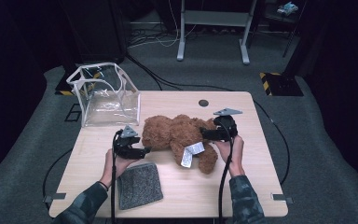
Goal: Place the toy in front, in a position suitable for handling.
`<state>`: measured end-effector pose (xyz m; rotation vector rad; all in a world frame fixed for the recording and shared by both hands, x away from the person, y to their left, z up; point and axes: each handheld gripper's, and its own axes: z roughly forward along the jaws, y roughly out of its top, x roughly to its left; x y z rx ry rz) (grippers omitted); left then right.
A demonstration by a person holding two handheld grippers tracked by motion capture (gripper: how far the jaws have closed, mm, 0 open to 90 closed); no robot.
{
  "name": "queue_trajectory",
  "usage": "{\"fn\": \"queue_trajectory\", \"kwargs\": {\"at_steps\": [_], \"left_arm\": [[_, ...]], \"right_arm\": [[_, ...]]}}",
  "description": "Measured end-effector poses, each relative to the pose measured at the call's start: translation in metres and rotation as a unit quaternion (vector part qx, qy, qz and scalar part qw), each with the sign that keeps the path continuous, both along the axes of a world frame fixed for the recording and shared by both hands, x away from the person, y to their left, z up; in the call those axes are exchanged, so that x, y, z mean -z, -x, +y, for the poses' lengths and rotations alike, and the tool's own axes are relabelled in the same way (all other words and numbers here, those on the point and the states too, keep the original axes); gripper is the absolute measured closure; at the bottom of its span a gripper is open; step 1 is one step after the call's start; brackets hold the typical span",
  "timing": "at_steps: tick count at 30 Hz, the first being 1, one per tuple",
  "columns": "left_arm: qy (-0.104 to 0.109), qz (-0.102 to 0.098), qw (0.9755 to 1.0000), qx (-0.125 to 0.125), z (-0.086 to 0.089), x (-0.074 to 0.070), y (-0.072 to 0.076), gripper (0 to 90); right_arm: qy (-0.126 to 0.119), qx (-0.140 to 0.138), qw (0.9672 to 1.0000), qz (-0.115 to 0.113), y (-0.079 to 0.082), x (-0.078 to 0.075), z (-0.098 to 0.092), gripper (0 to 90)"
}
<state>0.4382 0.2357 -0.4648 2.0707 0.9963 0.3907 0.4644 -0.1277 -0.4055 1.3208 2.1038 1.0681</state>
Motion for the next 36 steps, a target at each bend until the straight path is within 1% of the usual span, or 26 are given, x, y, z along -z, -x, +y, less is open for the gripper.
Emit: {"fn": "queue_trajectory", "kwargs": {"at_steps": [2, 3, 7, 11, 13, 14, 15, 16, 17, 18, 19, 20, 21, 23, 24, 25, 26, 28, 29, 30, 31, 32, 33, 34, 35, 36], "left_arm": [[-0.004, 0.002, 1.0000, 0.003, 0.004, -0.002, 0.003, 23.4], [0.000, 0.002, 1.0000, 0.000, 0.005, -0.003, 0.005, 21.5], [-0.002, -0.001, 1.0000, 0.004, 0.012, -0.005, 0.015, 14.4], [-0.006, 0.003, 0.9998, 0.016, 0.016, -0.004, 0.029, 8.8], [-0.012, 0.001, 0.9998, 0.015, 0.017, -0.001, 0.036, 6.8], [-0.009, 0.005, 0.9998, 0.019, 0.018, -0.001, 0.039, 4.0], [-0.012, 0.010, 0.9996, 0.022, 0.019, 0.000, 0.043, 3.6], [-0.008, 0.012, 0.9996, 0.023, 0.019, 0.003, 0.047, 2.6], [-0.011, 0.015, 0.9995, 0.027, 0.020, 0.004, 0.049, 0.8], [-0.008, 0.019, 0.9994, 0.027, 0.020, 0.007, 0.054, 0.5], [-0.001, 0.024, 0.9993, 0.028, 0.019, 0.009, 0.057, 0.0], [-0.003, 0.027, 0.9991, 0.033, 0.019, 0.010, 0.061, 0.0], [0.000, 0.027, 0.9991, 0.032, 0.019, 0.013, 0.065, 0.0], [-0.002, 0.034, 0.9987, 0.038, 0.018, 0.018, 0.073, 0.0], [-0.002, 0.034, 0.9988, 0.037, 0.016, 0.020, 0.076, 0.0], [-0.011, 0.029, 0.9988, 0.038, 0.014, 0.022, 0.080, 0.0], [-0.014, 0.028, 0.9986, 0.042, 0.013, 0.024, 0.084, 0.6], [-0.006, 0.027, 0.9984, 0.049, 0.010, 0.026, 0.092, 7.0], [-0.008, 0.024, 0.9984, 0.051, 0.009, 0.027, 0.093, 9.2], [-0.009, 0.026, 0.9982, 0.053, 0.007, 0.028, 0.095, 10.5], [-0.014, 0.027, 0.9980, 0.056, 0.006, 0.030, 0.096, 12.4], [-0.025, 0.025, 0.9976, 0.059, 0.005, 0.032, 0.097, 14.3], [-0.026, 0.025, 0.9977, 0.058, 0.003, 0.035, 0.098, 15.3], [-0.033, 0.030, 0.9971, 0.061, 0.002, 0.037, 0.098, 15.9], [-0.038, 0.027, 0.9971, 0.060, 0.000, 0.039, 0.098, 16.8], [-0.042, 0.030, 0.9966, 0.064, 0.000, 0.041, 0.098, 17.9]], "right_arm": [[0.001, 0.003, 1.0000, 0.000, 0.009, 0.001, -0.010, 14.0], [0.001, 0.005, 1.0000, 0.001, 0.014, 0.003, -0.015, 13.2], [0.000, 0.015, 0.9998, 0.011, 0.033, 0.015, -0.036, 10.2], [-0.003, 0.032, 0.9992, 0.023, 0.052, 0.034, -0.055, 6.9], [-0.005, 0.039, 0.9988, 0.029, 0.059, 0.043, -0.062, 4.7], [-0.011, 0.045, 0.9984, 0.032, 0.063, 0.049, -0.066, 3.6], [-0.015, 0.047, 0.9982, 0.033, 0.066, 0.053, -0.069, 2.6], [-0.016, 0.054, 0.9977, 0.037, 0.069, 0.058, -0.071, 1.4], [-0.013, 0.059, 0.9975, 0.038, 0.073, 0.065, -0.076, 0.1], [-0.013, 0.064, 0.9972, 0.038, 0.075, 0.068, -0.078, 0.0], [-0.004, 0.070, 0.9967, 0.039, 0.078, 0.074, -0.082, 0.0], [-0.008, 0.073, 0.9965, 0.041, 0.080, 0.077, -0.084, 0.0], [-0.012, 0.076, 0.9962, 0.041, 0.083, 0.081, -0.086, 0.0], [0.000, 0.079, 0.9960, 0.042, 0.089, 0.090, -0.089, 0.0], [0.002, 0.079, 0.9960, 0.042, 0.091, 0.093, -0.090, 0.0], [0.005, 0.079, 0.9960, 0.040, 0.092, 0.096, -0.091, 0.0], [0.009, 0.083, 0.9957, 0.041, 0.094, 0.099, -0.092, 0.0], [0.017, 0.087, 0.9952, 0.040, 0.096, 0.105, -0.093, 0.2], [0.020, 0.088, 0.9952, 0.037, 0.097, 0.107, -0.095, 0.9], [0.020, 0.089, 0.9952, 0.036, 0.098, 0.108, -0.096, 0.9], [0.017, 0.092, 0.9948, 0.040, 0.098, 0.109, -0.096, 0.8], [0.018, 0.090, 0.9949, 0.040, 0.097, 0.111, -0.097, 0.8], [0.014, 0.094, 0.9945, 0.044, 0.097, 0.112, -0.097, 0.8], [0.016, 0.090, 0.9948, 0.043, 0.096, 0.114, -0.098, 0.8], [0.018, 0.091, 0.9947, 0.045, 0.096, 0.116, -0.098, 0.8], [0.019, 0.093, 0.9944, 0.048, 0.096, 0.118, -0.098, 0.8]]}}
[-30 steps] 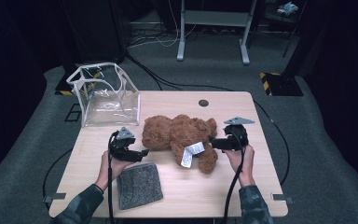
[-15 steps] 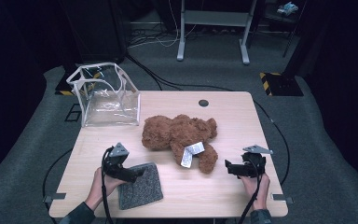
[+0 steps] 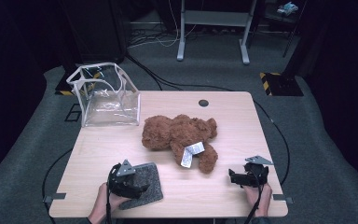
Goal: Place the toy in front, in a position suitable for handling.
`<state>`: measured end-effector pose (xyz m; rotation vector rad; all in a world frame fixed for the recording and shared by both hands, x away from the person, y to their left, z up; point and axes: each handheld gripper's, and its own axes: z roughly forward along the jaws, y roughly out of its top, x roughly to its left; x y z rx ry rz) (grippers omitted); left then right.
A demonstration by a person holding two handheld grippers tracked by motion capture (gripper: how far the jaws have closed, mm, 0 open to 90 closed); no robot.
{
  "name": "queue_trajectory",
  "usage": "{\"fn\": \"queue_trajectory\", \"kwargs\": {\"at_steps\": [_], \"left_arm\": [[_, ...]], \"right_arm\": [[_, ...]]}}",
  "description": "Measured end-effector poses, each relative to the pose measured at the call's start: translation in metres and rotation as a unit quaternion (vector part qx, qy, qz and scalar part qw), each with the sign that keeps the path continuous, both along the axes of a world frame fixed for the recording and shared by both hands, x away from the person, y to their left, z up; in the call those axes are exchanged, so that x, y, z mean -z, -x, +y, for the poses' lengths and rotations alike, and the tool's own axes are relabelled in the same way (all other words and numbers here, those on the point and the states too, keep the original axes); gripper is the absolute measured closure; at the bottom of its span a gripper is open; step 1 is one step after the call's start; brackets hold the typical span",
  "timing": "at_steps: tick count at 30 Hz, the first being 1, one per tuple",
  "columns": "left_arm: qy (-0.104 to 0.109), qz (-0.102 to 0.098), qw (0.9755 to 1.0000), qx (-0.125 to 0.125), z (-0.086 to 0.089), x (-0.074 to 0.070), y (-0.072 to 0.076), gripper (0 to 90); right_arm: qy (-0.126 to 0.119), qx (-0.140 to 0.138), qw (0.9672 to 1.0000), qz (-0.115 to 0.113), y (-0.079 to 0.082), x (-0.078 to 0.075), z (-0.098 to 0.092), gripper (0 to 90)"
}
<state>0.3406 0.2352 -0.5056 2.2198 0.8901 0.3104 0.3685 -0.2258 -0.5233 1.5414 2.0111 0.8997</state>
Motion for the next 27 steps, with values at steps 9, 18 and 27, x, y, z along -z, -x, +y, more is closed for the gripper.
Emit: {"fn": "queue_trajectory", "kwargs": {"at_steps": [9, 18, 27], "left_arm": [[-0.030, -0.008, 0.9994, -0.013, -0.0029, 0.0091, -0.0019, 35.7], [-0.020, -0.004, 0.9997, -0.011, -0.0040, 0.0087, -0.0005, 69.8], [0.009, 0.000, 1.0000, -0.003, -0.0027, 0.0056, -0.0003, 78.3]], "right_arm": [[0.001, 0.003, 1.0000, 0.003, -0.0009, 0.0047, -0.0037, 2.4], [-0.006, 0.013, 0.9999, -0.004, -0.0005, 0.0052, -0.0057, 4.6], [0.003, 0.010, 0.9999, -0.004, -0.0003, 0.0054, -0.0040, 4.9]]}}
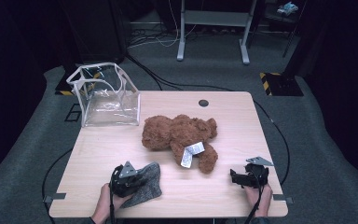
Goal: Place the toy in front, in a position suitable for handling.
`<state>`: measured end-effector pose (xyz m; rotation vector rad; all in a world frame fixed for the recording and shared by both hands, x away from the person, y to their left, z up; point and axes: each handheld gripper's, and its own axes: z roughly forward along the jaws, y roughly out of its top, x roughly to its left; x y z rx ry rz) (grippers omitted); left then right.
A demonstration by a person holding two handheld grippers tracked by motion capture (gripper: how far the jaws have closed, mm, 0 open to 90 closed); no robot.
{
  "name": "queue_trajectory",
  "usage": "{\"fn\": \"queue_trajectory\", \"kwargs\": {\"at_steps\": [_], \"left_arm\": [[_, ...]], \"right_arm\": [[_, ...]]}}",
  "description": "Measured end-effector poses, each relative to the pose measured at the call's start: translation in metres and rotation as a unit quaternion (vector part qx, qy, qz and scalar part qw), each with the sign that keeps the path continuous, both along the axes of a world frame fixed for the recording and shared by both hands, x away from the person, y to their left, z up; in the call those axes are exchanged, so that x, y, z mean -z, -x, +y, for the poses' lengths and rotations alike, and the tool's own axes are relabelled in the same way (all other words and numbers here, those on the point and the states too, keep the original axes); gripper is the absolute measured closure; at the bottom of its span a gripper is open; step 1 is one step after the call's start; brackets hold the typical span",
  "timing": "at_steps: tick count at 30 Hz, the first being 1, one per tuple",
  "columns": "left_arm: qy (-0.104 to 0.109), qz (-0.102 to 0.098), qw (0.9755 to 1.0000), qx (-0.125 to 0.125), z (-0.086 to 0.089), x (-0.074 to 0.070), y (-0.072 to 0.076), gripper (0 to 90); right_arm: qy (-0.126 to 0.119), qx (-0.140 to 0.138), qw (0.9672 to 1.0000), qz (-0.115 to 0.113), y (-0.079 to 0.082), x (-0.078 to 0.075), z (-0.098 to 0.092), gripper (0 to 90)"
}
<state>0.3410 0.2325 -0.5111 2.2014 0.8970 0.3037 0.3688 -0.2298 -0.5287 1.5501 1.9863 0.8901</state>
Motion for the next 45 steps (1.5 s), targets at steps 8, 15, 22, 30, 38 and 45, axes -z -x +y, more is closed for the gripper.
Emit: {"fn": "queue_trajectory", "kwargs": {"at_steps": [8, 15, 22, 30, 38, 45], "left_arm": [[0.021, -0.003, 0.9993, 0.031, -0.021, -0.010, -0.002, 78.0], [0.023, 0.001, 0.9974, 0.068, -0.046, -0.012, -0.006, 77.5], [0.023, 0.011, 0.9943, 0.104, -0.074, -0.009, -0.008, 77.1], [0.018, 0.018, 0.9916, 0.127, -0.102, 0.000, -0.008, 75.7], [0.021, 0.017, 0.9918, 0.125, -0.117, 0.005, -0.010, 71.8], [0.035, 0.009, 0.9908, 0.131, -0.114, 0.003, -0.008, 41.4]], "right_arm": [[0.006, -0.001, 1.0000, 0.001, 0.000, 0.000, 0.002, 5.0], [0.012, -0.001, 0.9999, 0.000, 0.000, 0.000, 0.003, 5.2], [0.012, 0.000, 0.9999, 0.000, 0.000, 0.000, 0.003, 5.3], [0.013, 0.000, 0.9999, 0.000, 0.000, 0.000, 0.003, 5.3], [0.013, -0.001, 0.9999, 0.000, 0.000, 0.001, 0.003, 5.3], [0.014, 0.000, 0.9999, -0.001, 0.000, 0.001, 0.003, 5.4]]}}
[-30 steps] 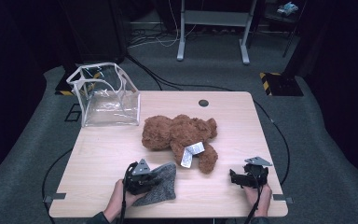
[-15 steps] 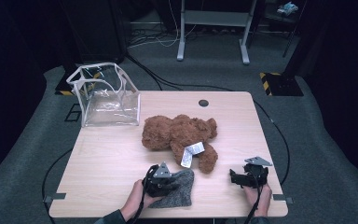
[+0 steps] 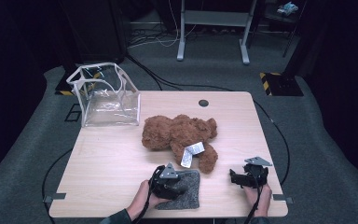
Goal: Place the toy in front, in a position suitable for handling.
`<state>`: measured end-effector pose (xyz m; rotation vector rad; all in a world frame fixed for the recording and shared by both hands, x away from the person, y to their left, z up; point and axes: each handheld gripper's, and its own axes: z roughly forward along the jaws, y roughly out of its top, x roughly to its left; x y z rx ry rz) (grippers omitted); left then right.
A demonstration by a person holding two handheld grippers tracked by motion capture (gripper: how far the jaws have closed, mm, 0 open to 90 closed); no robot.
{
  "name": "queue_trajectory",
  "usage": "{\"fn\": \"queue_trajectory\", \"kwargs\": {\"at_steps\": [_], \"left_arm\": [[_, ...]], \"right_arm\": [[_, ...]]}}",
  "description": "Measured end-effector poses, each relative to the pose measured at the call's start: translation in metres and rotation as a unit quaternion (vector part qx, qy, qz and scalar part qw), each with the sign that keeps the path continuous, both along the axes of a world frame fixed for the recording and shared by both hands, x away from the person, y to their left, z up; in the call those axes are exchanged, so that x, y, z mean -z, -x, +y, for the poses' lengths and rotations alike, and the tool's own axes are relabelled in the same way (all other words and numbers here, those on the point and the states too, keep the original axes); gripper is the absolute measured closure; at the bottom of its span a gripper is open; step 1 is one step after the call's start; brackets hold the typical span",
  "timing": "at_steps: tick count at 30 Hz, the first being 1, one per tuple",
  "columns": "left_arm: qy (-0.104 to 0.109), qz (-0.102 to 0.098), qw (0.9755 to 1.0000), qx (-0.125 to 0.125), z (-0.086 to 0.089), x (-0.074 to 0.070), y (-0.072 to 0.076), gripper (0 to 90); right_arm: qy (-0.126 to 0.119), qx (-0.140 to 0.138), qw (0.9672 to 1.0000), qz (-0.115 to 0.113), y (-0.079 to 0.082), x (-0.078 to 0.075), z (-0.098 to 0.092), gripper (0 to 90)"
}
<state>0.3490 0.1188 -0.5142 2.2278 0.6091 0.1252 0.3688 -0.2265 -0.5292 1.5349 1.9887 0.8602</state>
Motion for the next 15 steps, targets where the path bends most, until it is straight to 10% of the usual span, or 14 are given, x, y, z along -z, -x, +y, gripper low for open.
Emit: {"fn": "queue_trajectory", "kwargs": {"at_steps": [15], "left_arm": [[-0.006, -0.034, 0.9962, -0.080, 0.069, -0.018, 0.003, 17.8]], "right_arm": [[-0.054, 0.001, 0.9985, 0.002, 0.015, -0.004, -0.002, 4.0]]}}
